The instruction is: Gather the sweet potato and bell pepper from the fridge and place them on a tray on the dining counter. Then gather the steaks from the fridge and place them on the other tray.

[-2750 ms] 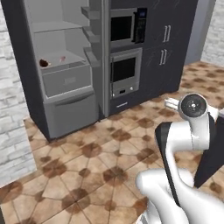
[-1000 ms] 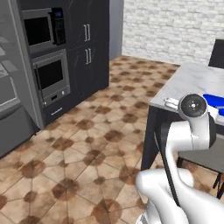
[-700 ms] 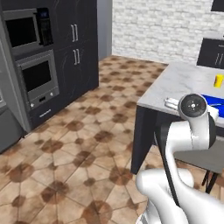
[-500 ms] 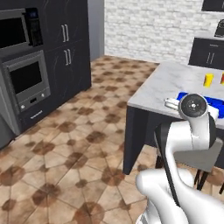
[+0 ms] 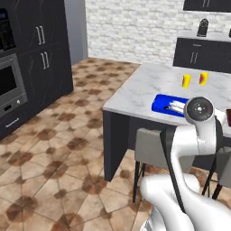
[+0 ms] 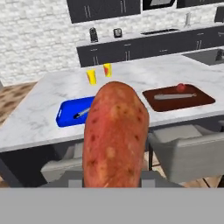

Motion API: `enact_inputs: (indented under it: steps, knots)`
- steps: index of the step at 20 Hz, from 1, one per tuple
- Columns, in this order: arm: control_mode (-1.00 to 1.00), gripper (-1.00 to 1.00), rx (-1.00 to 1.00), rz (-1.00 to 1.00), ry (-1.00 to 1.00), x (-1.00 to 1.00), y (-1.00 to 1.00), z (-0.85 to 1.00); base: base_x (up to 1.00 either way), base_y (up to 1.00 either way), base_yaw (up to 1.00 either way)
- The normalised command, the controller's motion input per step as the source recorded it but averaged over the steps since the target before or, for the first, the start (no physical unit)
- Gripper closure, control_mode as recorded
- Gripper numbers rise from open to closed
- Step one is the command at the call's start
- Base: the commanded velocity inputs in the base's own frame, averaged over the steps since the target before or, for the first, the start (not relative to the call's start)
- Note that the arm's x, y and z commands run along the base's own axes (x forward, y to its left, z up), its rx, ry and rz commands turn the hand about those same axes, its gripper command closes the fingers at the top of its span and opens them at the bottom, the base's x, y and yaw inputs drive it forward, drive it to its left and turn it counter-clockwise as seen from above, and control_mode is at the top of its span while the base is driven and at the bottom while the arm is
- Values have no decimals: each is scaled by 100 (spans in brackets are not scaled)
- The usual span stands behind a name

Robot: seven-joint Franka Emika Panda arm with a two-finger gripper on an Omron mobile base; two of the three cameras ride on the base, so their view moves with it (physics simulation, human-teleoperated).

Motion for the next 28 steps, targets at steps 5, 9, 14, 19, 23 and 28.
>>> enact_inputs:
  steps: [5, 9, 14, 19, 23, 28]
  knots:
    - [100, 100, 0, 0, 0, 0, 0, 0, 0, -63, -21]
    - [100, 100, 0, 0, 0, 0, 0, 0, 0, -57, -21]
    - [100, 100, 0, 0, 0, 0, 0, 0, 0, -48, -21]
    - [100, 100, 0, 0, 0, 0, 0, 0, 0, -48, -21]
    - [100, 100, 0, 0, 0, 0, 0, 0, 8, -50, -22]
    - [100, 100, 0, 0, 0, 0, 0, 0, 19, -47, -21]
